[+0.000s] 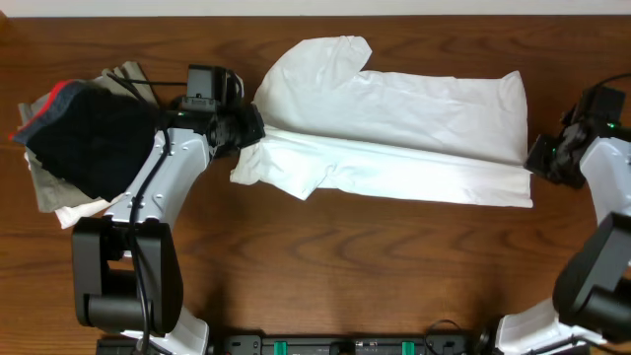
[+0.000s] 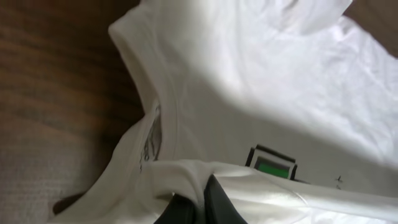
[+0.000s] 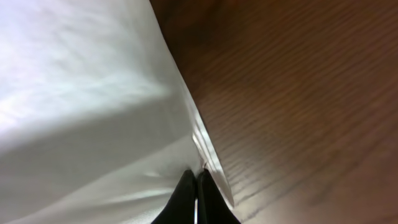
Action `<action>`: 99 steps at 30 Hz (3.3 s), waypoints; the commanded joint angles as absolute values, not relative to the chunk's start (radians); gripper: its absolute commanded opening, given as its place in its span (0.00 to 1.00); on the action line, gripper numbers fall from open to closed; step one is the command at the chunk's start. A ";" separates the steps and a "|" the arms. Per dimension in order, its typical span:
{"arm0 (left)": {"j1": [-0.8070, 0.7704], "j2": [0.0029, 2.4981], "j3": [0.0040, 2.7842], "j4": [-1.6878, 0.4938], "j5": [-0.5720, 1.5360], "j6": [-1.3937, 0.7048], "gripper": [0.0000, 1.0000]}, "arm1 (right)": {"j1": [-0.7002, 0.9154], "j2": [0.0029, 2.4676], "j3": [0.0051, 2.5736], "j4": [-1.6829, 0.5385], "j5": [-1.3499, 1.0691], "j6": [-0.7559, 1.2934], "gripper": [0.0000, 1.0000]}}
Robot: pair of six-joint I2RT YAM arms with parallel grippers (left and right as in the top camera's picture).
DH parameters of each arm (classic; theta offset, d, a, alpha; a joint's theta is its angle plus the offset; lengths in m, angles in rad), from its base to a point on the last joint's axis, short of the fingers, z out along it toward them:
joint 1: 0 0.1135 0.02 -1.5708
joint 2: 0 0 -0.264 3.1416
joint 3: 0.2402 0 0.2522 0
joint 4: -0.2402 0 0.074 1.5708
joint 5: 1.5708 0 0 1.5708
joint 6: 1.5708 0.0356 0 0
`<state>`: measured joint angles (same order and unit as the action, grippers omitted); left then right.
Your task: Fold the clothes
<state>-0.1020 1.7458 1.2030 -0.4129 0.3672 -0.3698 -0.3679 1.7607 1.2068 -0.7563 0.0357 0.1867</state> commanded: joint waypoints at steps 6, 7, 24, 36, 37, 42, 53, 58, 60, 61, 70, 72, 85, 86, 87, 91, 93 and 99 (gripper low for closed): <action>-0.102 1.766 1.214 -0.420 0.354 -0.380 0.41 | -0.373 1.848 1.209 -0.719 0.055 0.213 0.16; -0.104 1.767 1.214 -0.430 0.354 -0.380 0.42 | -0.373 1.842 1.210 -0.715 0.055 0.213 0.16; -0.136 1.768 1.203 -0.721 0.349 -0.376 0.43 | -0.373 1.768 1.208 -0.830 -0.019 0.186 0.15; -0.136 1.768 1.184 -0.722 0.345 -0.376 0.43 | -0.373 1.769 1.135 -0.691 -0.020 0.167 0.20; -0.136 1.768 1.184 -0.722 0.346 -0.376 0.43 | -0.373 1.769 1.128 -0.689 -0.020 0.167 0.20; -0.136 1.768 1.184 -0.727 0.346 -0.376 0.43 | -0.372 1.769 1.056 -0.643 -0.021 0.172 0.20; -0.137 1.804 1.182 -0.731 0.351 -0.379 0.48 | -0.372 1.769 0.955 -0.554 -0.043 0.171 0.21; -0.156 1.834 1.182 -0.708 0.358 -0.379 0.48 | -0.372 1.769 0.955 -0.562 -0.043 0.171 0.22; -0.169 1.844 1.182 -0.692 0.358 -0.380 0.48 | -0.372 1.769 0.955 -0.562 -0.047 0.171 0.22; -0.178 1.851 1.182 -0.677 0.358 -0.380 0.48 | -0.372 1.769 0.955 -0.562 -0.054 0.171 0.22; -0.246 1.883 1.182 -0.577 0.358 -0.380 0.19 | -0.372 1.769 0.955 -0.571 -0.057 0.171 0.22; -0.252 1.882 1.182 -0.558 0.370 -0.384 0.06 | -0.372 1.769 0.955 -0.572 -0.057 0.171 0.22; -0.251 1.761 1.239 -0.356 0.609 -0.455 0.07 | -0.372 1.769 0.955 -0.572 -0.057 0.171 0.22; -0.251 1.759 1.238 -0.358 0.609 -0.455 0.07 | -0.372 1.769 0.955 -0.572 -0.057 0.171 0.22; -0.251 1.759 1.238 -0.362 0.609 -0.455 0.07 | -0.372 1.769 0.955 -0.572 -0.057 0.171 0.23; -0.251 1.759 1.238 -0.381 0.598 -0.454 0.07 | -0.372 1.769 0.955 -0.572 -0.057 0.171 0.22; -0.251 1.759 1.238 -0.388 0.590 -0.454 0.07 | -0.372 1.769 0.955 -0.572 -0.057 0.171 0.23; -0.251 1.759 1.238 -0.409 0.590 -0.454 0.07 | -0.372 1.769 0.955 -0.576 -0.057 0.171 0.23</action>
<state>-0.2508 1.7683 1.2198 -0.3973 0.5919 -0.4492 -0.3691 1.7714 0.9745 -0.5606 -0.0360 0.1780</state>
